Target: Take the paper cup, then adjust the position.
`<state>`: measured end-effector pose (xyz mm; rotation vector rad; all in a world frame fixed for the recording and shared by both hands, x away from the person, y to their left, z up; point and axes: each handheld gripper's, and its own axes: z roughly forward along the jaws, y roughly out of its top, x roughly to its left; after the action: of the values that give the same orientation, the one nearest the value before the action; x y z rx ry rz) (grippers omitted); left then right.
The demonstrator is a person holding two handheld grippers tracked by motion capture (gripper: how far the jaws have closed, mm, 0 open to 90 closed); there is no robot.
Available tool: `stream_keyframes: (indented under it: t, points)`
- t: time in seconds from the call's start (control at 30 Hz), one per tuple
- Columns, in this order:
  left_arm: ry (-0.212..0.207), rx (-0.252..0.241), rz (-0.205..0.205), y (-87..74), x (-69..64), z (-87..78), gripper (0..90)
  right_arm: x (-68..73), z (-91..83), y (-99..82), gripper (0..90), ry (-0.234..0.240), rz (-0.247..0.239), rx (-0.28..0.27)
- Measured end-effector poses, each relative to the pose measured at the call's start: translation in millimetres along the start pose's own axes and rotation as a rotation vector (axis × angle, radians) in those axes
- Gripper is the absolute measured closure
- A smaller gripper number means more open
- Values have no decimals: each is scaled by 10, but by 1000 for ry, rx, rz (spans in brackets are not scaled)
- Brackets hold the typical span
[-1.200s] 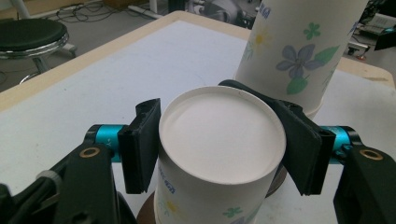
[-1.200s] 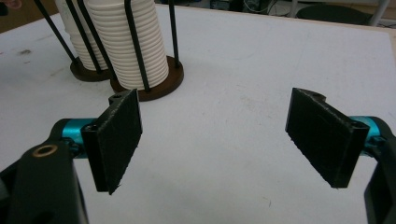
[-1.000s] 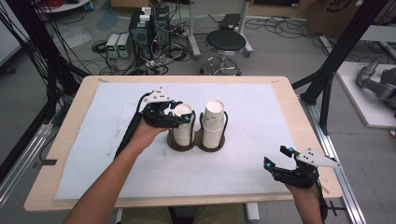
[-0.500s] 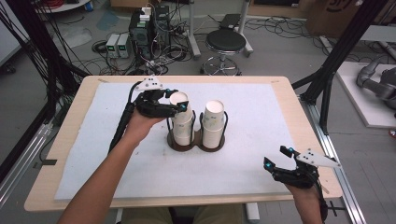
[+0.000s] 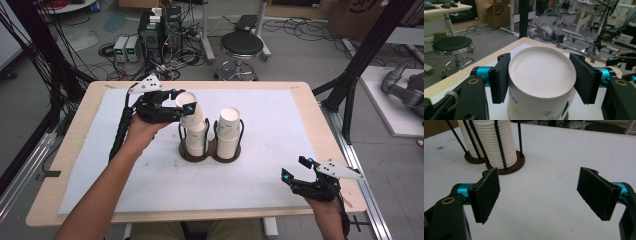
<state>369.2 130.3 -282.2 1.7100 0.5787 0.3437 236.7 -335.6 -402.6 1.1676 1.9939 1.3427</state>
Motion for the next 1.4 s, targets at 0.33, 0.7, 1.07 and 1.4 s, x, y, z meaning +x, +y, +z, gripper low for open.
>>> stream_keyframes:
  t: [0.33, 0.7, 1.07, 1.4]
  points:
    - [-30, 0, 5, -87, -132, -348, 365, 46, 43, 40, 191, 29, -1, -6]
    - [-17, -19, -1, -239, -143, -511, 365, 144, 175, 136, 191, 83, -24, -12]
    - [-65, -14, 22, -246, -245, -520, 365, 356, 257, 287, 191, 215, -53, -18]
    - [-120, 9, 47, -385, -461, -488, 365, 704, 433, 455, 191, 385, -140, -19]
